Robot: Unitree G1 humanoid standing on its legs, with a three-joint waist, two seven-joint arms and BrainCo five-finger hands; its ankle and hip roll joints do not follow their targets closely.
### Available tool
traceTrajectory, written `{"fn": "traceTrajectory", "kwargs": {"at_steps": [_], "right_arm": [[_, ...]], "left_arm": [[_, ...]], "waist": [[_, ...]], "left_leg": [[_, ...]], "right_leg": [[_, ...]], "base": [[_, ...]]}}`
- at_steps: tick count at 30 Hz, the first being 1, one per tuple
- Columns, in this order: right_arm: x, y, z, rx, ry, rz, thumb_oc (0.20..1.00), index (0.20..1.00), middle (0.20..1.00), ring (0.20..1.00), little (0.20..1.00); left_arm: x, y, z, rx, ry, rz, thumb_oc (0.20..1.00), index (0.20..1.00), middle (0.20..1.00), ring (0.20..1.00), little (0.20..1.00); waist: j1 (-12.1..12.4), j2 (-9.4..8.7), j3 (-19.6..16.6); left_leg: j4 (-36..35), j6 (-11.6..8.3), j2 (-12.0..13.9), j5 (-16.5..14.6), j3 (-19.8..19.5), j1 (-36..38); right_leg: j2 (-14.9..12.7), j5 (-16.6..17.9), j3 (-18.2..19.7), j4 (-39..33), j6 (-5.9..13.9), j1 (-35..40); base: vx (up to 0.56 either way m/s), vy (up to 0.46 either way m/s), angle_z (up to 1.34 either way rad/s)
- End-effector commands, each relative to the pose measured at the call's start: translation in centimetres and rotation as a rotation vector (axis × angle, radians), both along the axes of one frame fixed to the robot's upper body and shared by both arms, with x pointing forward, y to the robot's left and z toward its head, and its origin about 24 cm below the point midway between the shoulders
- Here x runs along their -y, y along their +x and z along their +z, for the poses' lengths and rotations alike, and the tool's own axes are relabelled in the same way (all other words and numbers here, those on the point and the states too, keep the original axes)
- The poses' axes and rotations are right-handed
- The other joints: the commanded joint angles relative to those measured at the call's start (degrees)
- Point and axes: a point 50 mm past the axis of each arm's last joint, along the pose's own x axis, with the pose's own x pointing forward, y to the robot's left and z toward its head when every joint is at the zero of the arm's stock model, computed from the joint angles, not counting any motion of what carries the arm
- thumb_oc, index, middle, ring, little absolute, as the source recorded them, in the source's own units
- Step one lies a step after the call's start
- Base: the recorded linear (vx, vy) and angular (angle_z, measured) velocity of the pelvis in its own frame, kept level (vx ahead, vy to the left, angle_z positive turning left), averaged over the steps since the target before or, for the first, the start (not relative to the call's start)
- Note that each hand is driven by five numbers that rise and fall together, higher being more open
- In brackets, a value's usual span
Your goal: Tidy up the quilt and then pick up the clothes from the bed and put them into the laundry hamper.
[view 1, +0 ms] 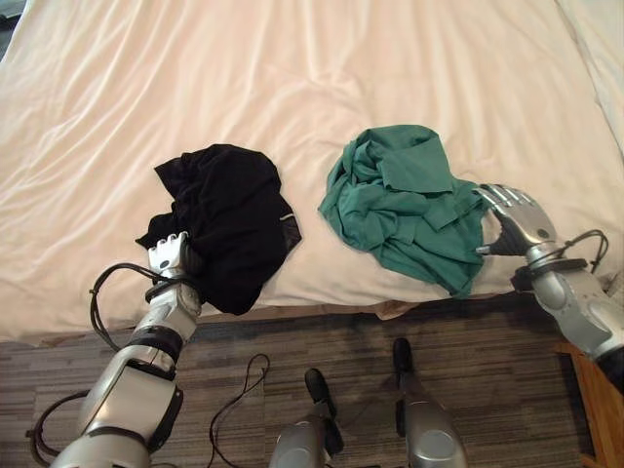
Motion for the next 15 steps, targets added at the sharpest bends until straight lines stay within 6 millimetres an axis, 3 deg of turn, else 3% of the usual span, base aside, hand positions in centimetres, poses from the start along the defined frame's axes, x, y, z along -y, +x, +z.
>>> {"fn": "traceTrajectory", "kwargs": {"at_steps": [1,3,6,8,12,13,14,15], "right_arm": [[-3.4,1.2,3.3,0.111,0.036,0.125,1.0,1.0,1.0,1.0,1.0],[-5.1,2.4,2.6,0.062,0.027,0.155,1.0,1.0,1.0,1.0,1.0],[-5.7,4.1,0.6,-0.041,0.01,0.112,1.0,1.0,1.0,1.0,1.0],[-5.4,4.6,-0.4,-0.085,0.003,0.077,1.0,1.0,1.0,1.0,1.0],[-1.7,5.3,-7.0,-0.363,-0.039,-0.193,1.0,1.0,1.0,1.0,1.0],[-1.8,5.3,-7.1,-0.363,-0.039,-0.192,1.0,1.0,1.0,1.0,1.0],[-0.8,4.9,-8.7,-0.434,-0.061,-0.256,0.2,0.2,0.2,0.2,0.2],[0.3,4.0,-10.6,-0.516,-0.077,-0.324,0.2,0.2,0.2,0.2,0.2]], "left_arm": [[0.8,-5.5,-8.0,-0.385,-0.03,-0.017,0.2,0.2,0.2,0.2,0.2],[2.4,-7.3,-10.0,-0.388,-0.104,-0.039,0.2,0.2,0.2,0.2,0.2],[3.8,-9.7,-11.7,-0.368,-0.216,-0.06,0.2,0.2,0.2,0.2,0.2],[4.4,-10.5,-12.3,-0.364,-0.268,-0.067,0.2,0.2,0.2,0.2,0.2],[7.7,-12.5,-13.8,-0.358,-0.449,-0.129,0.2,0.2,0.2,0.2,0.2],[7.7,-12.5,-13.8,-0.358,-0.449,-0.128,0.2,0.2,0.2,0.2,0.2],[8.2,-12.8,-14.0,-0.372,-0.475,-0.148,0.2,0.2,0.2,0.2,0.2],[9.0,-13.2,-14.2,-0.394,-0.497,-0.184,0.2,0.2,0.2,0.2,0.2]], "waist": [[1.6,-4.77,-1.8],[3.2,-3.89,-2.1],[5.4,-2.51,-2.7],[6.1,-1.97,-2.9],[9.3,0.7,-4.1],[9.2,0.69,-4.1],[9.7,1.22,-4.4],[10.3,1.9,-4.8]], "left_leg": [[-0.3,-3.89,1.8,-2.4,-0.6,-0.5],[-0.3,-3.91,1.5,-2.5,-1.3,-0.4],[-0.3,-3.93,0.9,-2.1,-2.7,-0.9],[-0.3,-3.95,0.7,-2.1,-3.2,-1.1],[-0.3,-3.97,-0.3,-1.9,-5.8,-1.1],[-0.3,-3.98,-0.3,-1.9,-5.9,-1.1],[-0.3,-4.01,-0.5,-1.9,-6.3,-1.0],[-0.3,-4.11,-0.7,-1.8,-6.8,-1.0]], "right_leg": [[-5.5,-6.3,-0.9,3.0,5.73,-0.8],[-5.9,-6.6,-1.3,2.9,5.43,-0.2],[-6.4,-6.6,-2.2,2.5,5.01,0.4],[-6.6,-6.6,-2.7,2.3,4.92,0.7],[-7.4,-6.9,-5.6,0.8,4.79,4.0],[-7.4,-6.8,-5.7,0.7,4.79,4.1],[-7.5,-6.8,-6.4,0.4,4.85,4.7],[-7.8,-6.9,-7.2,0.1,4.94,5.3]], "base": [[0.01,-0.037,0.03],[0.02,-0.058,0.04],[0.01,-0.06,0.11],[0.01,-0.039,0.38],[0.03,-0.033,0.54],[0.01,-0.013,0.53],[0.01,-0.009,0.4],[0.04,-0.002,0.31]]}}
